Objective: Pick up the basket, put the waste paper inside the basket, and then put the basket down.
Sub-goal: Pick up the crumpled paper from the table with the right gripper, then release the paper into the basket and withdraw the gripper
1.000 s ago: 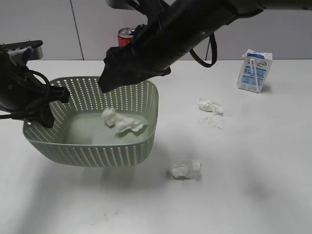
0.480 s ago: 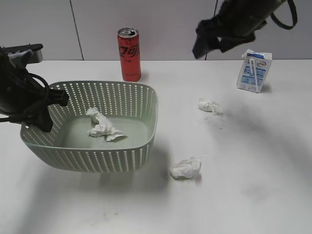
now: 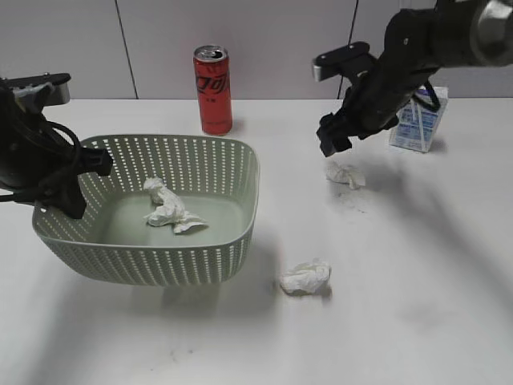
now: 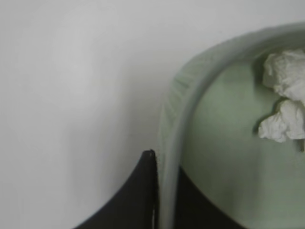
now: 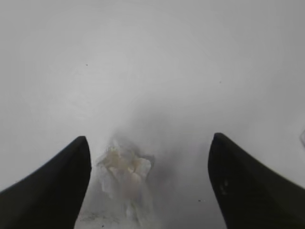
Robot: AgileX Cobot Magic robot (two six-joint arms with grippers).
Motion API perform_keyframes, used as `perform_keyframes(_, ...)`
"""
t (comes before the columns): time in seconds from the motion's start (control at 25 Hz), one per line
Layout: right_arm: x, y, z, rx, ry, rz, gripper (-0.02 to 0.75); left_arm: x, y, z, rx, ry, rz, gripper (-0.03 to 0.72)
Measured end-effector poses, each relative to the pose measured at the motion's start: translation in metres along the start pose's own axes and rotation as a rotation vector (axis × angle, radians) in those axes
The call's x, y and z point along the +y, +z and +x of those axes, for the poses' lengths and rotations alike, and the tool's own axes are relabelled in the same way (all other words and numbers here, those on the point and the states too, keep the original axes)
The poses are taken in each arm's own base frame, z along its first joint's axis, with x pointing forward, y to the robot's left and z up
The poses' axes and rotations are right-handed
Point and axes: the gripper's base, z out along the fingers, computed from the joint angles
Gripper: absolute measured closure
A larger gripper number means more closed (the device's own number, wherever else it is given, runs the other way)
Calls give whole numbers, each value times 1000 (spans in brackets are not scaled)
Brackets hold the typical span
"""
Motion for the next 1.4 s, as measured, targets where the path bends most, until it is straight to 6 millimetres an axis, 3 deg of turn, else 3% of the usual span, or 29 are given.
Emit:
perform_keyframes(0.16,1,30,16,74,3,-9,158,0,0,0,3,0,0,688)
perform_keyframes(0.36,1,39,24,121,5,-17,202,0,0,0,5,0,0,688)
perform_keyframes(0.44,2,39,25,134,5,-20,311,0,0,1,6,0,-1,688)
perform_keyframes(0.56,2,33,25,163,4,-27,594,0,0,1,6,0,-1,688)
perform_keyframes(0.64,3,22,22,172,13,-38,688,0,0,1,6,0,-1,688)
perform_keyframes(0.76,8,-17,5,101,8,-77,693,0,0,1,6,0,-1,688)
perform_keyframes(0.92,31,-103,-28,-138,2,-241,693,0,0,0,4,0,0,688)
perform_keyframes(1.0,53,-145,-40,-262,-17,-358,693,0,0,0,2,0,0,688)
perform_keyframes(1.08,77,-173,-44,-331,-47,-464,693,0,0,0,2,0,0,688)
perform_keyframes(1.2,117,-187,-40,-316,-116,-586,693,0,0,0,1,0,0,688)
perform_keyframes(1.4,176,-173,-22,-213,-285,-641,665,0,0,0,0,0,0,688)
